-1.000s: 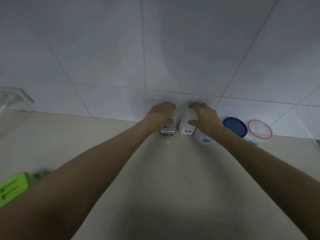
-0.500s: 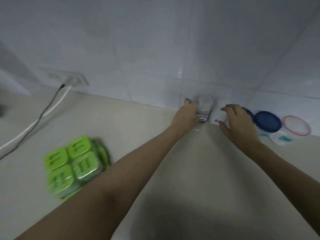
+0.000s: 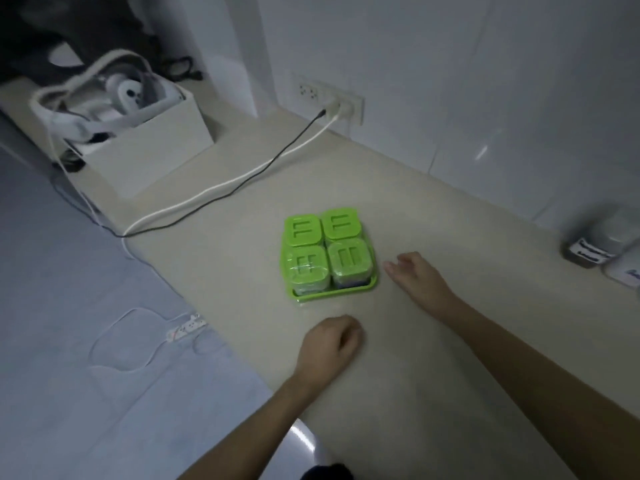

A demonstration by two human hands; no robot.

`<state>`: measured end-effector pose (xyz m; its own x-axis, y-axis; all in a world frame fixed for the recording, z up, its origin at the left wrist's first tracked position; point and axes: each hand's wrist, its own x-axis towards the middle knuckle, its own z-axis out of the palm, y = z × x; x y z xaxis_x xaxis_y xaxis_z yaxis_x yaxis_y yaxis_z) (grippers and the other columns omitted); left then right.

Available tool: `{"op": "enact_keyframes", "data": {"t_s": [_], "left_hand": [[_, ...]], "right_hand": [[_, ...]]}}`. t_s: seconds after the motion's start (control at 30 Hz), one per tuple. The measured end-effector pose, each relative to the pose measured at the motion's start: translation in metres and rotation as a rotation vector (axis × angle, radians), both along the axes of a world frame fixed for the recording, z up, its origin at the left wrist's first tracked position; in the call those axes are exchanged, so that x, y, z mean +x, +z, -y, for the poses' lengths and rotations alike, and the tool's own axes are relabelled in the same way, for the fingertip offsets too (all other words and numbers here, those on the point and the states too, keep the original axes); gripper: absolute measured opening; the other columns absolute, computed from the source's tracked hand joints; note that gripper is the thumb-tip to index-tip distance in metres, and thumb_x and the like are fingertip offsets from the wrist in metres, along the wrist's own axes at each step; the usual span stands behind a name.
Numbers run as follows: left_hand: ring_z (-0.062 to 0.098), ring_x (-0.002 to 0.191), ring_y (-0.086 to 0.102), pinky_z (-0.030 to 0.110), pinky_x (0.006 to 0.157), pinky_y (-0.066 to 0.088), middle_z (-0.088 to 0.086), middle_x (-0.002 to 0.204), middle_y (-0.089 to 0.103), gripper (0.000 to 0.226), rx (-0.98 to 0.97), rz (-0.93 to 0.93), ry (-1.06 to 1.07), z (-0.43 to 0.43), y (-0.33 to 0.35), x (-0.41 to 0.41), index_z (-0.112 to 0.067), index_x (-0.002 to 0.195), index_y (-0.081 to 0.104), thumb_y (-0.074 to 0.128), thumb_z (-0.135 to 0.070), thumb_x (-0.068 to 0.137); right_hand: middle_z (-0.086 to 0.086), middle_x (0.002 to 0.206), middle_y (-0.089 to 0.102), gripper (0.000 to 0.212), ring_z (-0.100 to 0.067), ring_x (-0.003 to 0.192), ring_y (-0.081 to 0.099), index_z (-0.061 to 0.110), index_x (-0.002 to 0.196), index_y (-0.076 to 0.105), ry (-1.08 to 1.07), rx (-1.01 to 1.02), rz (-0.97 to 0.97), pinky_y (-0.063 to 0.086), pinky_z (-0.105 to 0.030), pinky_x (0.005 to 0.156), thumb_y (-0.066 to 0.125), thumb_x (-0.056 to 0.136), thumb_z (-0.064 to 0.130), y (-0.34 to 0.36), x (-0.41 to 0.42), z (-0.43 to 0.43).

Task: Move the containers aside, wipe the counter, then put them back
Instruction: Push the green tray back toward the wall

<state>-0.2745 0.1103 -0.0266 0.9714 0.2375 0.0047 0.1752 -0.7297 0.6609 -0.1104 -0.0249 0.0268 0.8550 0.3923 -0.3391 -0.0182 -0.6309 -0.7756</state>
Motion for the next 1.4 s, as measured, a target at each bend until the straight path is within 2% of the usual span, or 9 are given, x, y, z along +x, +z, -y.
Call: {"op": "enact_keyframes", "data": {"t_s": [0.1,0.2,0.3,0.4,0.7,0.87,1.07,1.2,1.4], "left_hand": [[0.010,0.060,0.052,0.027,0.061,0.041,-0.004,0.066,0.060,0.015,-0.270,0.081,0.458,-0.039,0.003,-0.031,-0.020,0.074,0.057,0.055,-0.029,0.087],[0.015,0.078,0.065,0.031,0.069,0.054,0.002,0.093,0.067,0.016,-0.578,0.182,0.715,-0.071,0.012,-0.028,-0.019,0.106,0.060,0.057,-0.027,0.093],[0.018,0.104,0.059,0.011,0.068,0.051,0.003,0.123,0.052,0.060,-0.714,0.083,0.590,-0.084,0.024,-0.006,-0.017,0.144,0.032,0.058,-0.030,0.092],[0.019,0.114,0.056,0.026,0.091,0.050,0.003,0.125,0.050,0.080,-0.687,0.020,0.515,-0.089,0.030,0.016,-0.014,0.149,0.019,0.066,-0.032,0.086],[0.007,0.085,0.063,0.010,0.064,0.051,0.001,0.099,0.063,0.058,-0.726,-0.018,0.306,-0.045,0.031,0.057,-0.025,0.130,0.041,0.073,-0.023,0.081],[0.017,0.089,0.066,0.026,0.076,0.055,0.013,0.105,0.067,0.055,-0.750,-0.061,0.108,0.010,0.030,0.107,-0.016,0.128,0.048,0.074,-0.021,0.080],[0.013,0.088,0.065,0.022,0.076,0.056,0.009,0.106,0.067,0.051,-0.706,-0.141,-0.065,0.068,0.027,0.158,-0.014,0.125,0.049,0.073,-0.025,0.081],[0.023,0.098,0.066,0.044,0.091,0.053,0.008,0.109,0.067,0.058,-0.644,-0.179,-0.099,0.083,0.022,0.188,-0.018,0.119,0.053,0.076,-0.044,0.073],[0.023,0.094,0.065,0.037,0.086,0.053,0.012,0.110,0.067,0.044,-0.604,-0.181,-0.096,0.096,0.028,0.233,-0.015,0.118,0.051,0.071,-0.028,0.083]], "right_hand": [[0.003,0.116,0.063,0.068,-0.017,0.108,0.062,0.024,0.116,0.051,-0.081,0.130,-0.191,0.049,-0.045,0.098,0.064,0.066,0.069,-0.008,-0.004,-0.046],[0.001,0.112,0.067,0.075,-0.017,0.100,0.066,0.028,0.105,0.051,-0.129,0.175,-0.208,0.053,-0.046,0.093,0.073,0.044,0.066,-0.019,-0.001,-0.063],[0.000,0.111,0.068,0.087,-0.016,0.097,0.068,0.021,0.113,0.052,-0.162,0.232,-0.242,0.055,-0.045,0.091,0.081,0.040,0.058,-0.018,0.002,-0.063],[-0.001,0.117,0.067,0.101,-0.017,0.099,0.068,0.015,0.123,0.049,-0.134,0.278,-0.283,0.055,-0.047,0.091,0.086,0.038,0.056,-0.016,0.001,-0.057],[0.000,0.106,0.068,0.060,-0.004,0.086,0.066,0.008,0.122,0.053,-0.315,0.331,-0.206,0.053,-0.012,0.071,0.081,0.072,0.023,-0.011,-0.005,0.021],[0.014,0.088,0.065,0.029,0.011,0.067,0.063,0.017,0.106,0.055,-0.442,0.366,-0.173,0.049,-0.006,0.062,0.071,0.082,0.015,-0.003,-0.001,0.096],[-0.003,0.113,0.069,0.028,-0.016,0.096,0.066,0.014,0.113,0.061,-0.536,0.358,-0.173,0.052,-0.029,0.091,0.066,0.087,0.021,-0.006,0.008,0.160],[-0.001,0.105,0.069,0.026,-0.015,0.094,0.066,0.015,0.111,0.061,-0.624,0.343,-0.147,0.052,-0.027,0.086,0.065,0.088,0.027,-0.011,0.022,0.174],[-0.007,0.108,0.072,0.035,-0.021,0.101,0.067,0.014,0.107,0.065,-0.712,0.316,-0.095,0.051,-0.041,0.097,0.068,0.082,0.038,-0.023,0.065,0.176]]}}
